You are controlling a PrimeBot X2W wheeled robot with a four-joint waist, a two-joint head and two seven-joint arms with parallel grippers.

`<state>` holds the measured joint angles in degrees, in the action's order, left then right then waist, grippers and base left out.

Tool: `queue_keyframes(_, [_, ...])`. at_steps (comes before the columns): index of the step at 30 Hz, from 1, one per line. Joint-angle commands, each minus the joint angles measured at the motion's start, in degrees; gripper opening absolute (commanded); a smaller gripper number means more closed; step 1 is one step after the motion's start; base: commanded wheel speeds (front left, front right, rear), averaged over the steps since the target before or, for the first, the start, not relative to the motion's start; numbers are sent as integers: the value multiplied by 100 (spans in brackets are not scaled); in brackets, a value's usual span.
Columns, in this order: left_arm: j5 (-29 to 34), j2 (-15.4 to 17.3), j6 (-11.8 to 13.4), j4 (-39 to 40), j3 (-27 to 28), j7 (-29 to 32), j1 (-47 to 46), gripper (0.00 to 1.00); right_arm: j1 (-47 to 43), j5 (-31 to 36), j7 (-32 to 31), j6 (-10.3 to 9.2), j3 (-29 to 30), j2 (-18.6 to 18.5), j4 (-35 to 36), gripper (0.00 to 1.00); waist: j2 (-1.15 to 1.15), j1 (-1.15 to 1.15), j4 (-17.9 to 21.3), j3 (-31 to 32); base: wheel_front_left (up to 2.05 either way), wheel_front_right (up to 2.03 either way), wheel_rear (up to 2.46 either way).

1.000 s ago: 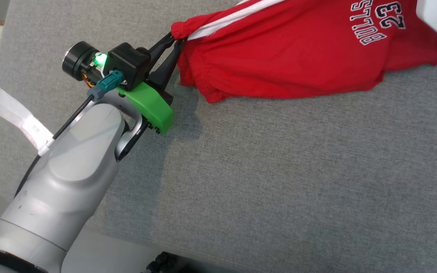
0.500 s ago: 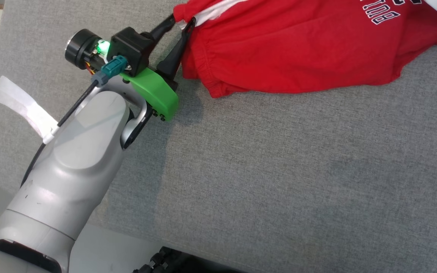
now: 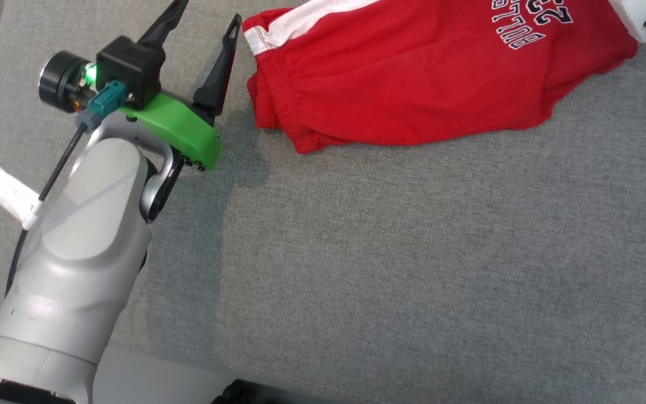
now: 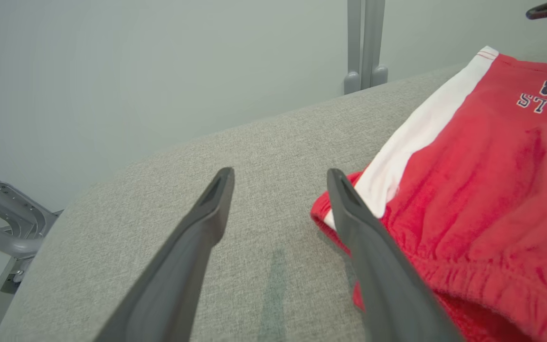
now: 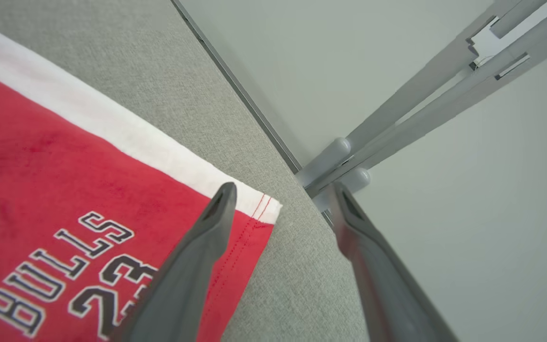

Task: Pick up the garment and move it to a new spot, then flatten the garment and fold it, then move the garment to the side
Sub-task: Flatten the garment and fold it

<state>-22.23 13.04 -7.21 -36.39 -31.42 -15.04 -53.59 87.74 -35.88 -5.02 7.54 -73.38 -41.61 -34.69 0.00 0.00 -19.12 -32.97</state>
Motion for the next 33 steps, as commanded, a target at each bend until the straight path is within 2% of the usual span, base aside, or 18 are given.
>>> queue_keyframes(1, [70,41,28,75,128,-16,184,100,-165,-190,292,-11,37,133,-141,100,0,0,215,383,0,0,0])
queue_keyframes(7, [87,121,123,488,817,-16,854,100,-848,-510,1497,-10,231,571,-532,100,0,0,557,988,0,0,0])
queue_keyframes(14, [59,26,217,1028,1602,-15,1776,100,-1812,-565,2002,-10,909,1048,-780,100,0,0,926,1537,0,0,0])
queue_keyframes(18, [155,-107,237,1269,1886,-16,2267,100,-2523,-233,2018,-10,2027,1215,-443,100,0,0,1063,1798,0,0,0])
queue_keyframes(22, [259,-320,241,1533,2212,-15,2807,100,-3599,422,2018,-10,3416,1456,80,100,0,0,1192,2062,0,0,0])
queue_keyframes(26, [375,-499,174,1741,2418,-16,3244,100,-4643,1025,2019,-10,4549,1802,566,100,0,0,1298,2281,0,0,0])
queue_keyframes(33, [645,-758,67,2062,2629,-15,3890,100,-6042,1852,2020,-9,5781,2596,1274,100,0,0,1474,2491,0,0,0])
